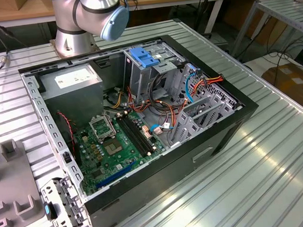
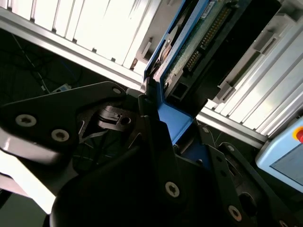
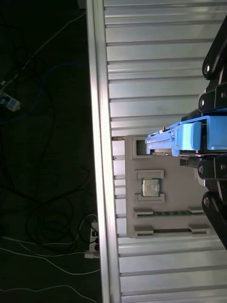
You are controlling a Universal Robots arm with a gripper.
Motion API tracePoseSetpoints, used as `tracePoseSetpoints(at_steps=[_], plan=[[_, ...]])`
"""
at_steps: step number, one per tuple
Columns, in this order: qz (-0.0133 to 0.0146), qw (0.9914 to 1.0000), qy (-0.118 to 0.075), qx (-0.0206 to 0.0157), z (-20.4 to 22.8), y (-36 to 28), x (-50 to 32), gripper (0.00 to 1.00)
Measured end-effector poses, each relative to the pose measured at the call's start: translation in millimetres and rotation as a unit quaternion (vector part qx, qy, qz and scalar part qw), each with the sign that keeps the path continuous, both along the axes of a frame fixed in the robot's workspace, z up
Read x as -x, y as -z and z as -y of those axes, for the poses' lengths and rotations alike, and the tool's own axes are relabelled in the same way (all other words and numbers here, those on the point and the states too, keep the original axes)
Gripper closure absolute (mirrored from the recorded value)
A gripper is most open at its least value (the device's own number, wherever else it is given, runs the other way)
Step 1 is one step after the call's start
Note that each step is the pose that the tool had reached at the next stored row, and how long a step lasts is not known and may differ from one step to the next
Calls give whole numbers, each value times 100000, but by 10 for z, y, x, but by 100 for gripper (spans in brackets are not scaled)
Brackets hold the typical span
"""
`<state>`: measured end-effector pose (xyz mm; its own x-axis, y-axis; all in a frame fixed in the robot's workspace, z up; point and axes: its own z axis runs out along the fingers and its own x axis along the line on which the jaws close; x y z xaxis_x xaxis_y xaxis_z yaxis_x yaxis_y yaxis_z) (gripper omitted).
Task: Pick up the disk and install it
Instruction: 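Pick up the disk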
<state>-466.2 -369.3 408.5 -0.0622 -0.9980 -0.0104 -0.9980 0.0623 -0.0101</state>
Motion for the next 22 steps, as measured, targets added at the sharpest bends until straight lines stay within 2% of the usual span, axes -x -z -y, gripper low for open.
tracePoseSetpoints(at_steps=[22], plan=[[-5,100000,-1,2,0,-120,0,63]])
